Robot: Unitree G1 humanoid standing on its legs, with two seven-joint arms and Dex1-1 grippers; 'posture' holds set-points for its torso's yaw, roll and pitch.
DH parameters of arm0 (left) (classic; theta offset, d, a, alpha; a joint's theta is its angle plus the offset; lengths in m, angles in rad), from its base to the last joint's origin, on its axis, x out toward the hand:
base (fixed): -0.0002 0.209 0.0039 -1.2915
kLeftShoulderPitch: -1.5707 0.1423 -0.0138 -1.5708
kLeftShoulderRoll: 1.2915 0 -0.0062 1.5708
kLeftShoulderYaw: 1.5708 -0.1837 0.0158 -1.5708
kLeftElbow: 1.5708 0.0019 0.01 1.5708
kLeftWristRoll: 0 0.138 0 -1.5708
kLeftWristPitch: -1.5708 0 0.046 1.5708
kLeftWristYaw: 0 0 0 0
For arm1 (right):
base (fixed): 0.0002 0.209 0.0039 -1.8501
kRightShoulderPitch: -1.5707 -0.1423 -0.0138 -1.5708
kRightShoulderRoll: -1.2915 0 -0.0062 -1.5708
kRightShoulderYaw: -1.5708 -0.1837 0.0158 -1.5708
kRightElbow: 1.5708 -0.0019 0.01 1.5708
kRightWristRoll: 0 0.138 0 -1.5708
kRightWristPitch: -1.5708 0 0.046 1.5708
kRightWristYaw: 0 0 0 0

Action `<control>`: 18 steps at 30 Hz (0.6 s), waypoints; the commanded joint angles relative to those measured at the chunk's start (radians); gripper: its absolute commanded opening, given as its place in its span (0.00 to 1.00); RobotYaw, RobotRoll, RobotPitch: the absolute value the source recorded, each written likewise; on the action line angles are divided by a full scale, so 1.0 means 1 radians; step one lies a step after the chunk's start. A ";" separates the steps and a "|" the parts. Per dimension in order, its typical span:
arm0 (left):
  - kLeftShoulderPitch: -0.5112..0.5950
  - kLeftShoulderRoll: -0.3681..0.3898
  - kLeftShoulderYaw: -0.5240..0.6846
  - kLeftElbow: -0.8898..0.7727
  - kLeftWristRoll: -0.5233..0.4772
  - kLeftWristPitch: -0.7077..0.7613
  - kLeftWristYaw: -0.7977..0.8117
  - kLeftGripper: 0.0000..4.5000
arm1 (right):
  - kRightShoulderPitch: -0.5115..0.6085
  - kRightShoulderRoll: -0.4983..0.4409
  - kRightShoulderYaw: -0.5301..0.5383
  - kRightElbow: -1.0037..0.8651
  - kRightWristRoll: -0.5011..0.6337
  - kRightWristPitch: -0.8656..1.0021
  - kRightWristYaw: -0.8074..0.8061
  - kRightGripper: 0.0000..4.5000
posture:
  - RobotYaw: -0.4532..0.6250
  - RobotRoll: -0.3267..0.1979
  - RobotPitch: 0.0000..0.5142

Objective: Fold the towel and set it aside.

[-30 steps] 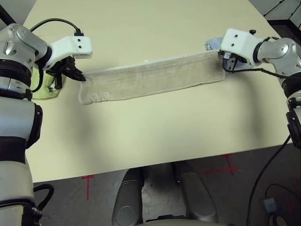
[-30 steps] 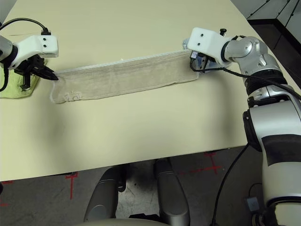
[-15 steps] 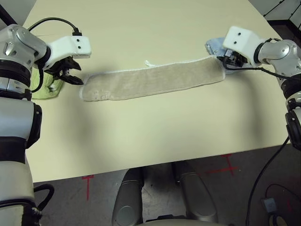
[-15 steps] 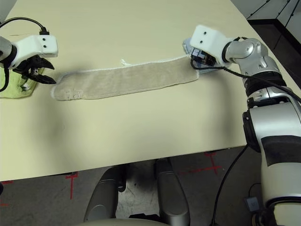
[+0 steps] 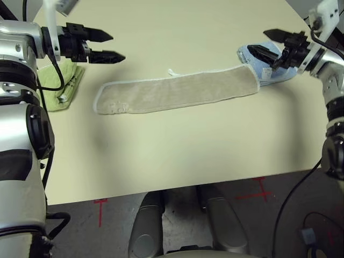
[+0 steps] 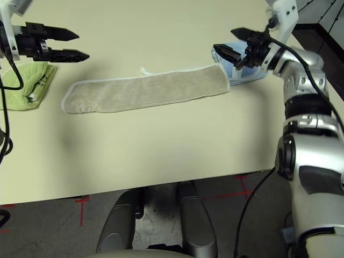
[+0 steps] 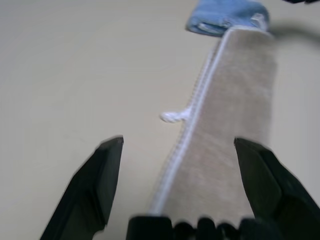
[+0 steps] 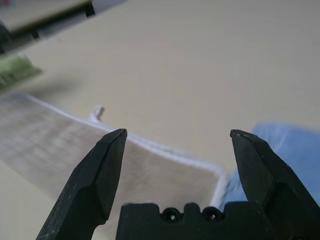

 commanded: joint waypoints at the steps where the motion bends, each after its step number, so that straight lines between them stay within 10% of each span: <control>1: 0.069 -0.026 0.071 -0.102 -0.095 0.084 0.039 1.00 | 0.059 0.025 -0.081 -0.186 0.132 0.206 -0.106 0.99 | 0.38 0.62 0.50; 18: 0.524 -0.106 0.136 -0.663 -0.246 0.212 0.351 1.00 | 0.187 0.002 -0.168 -0.315 0.286 0.542 -0.332 0.99 | 0.39 0.62 0.51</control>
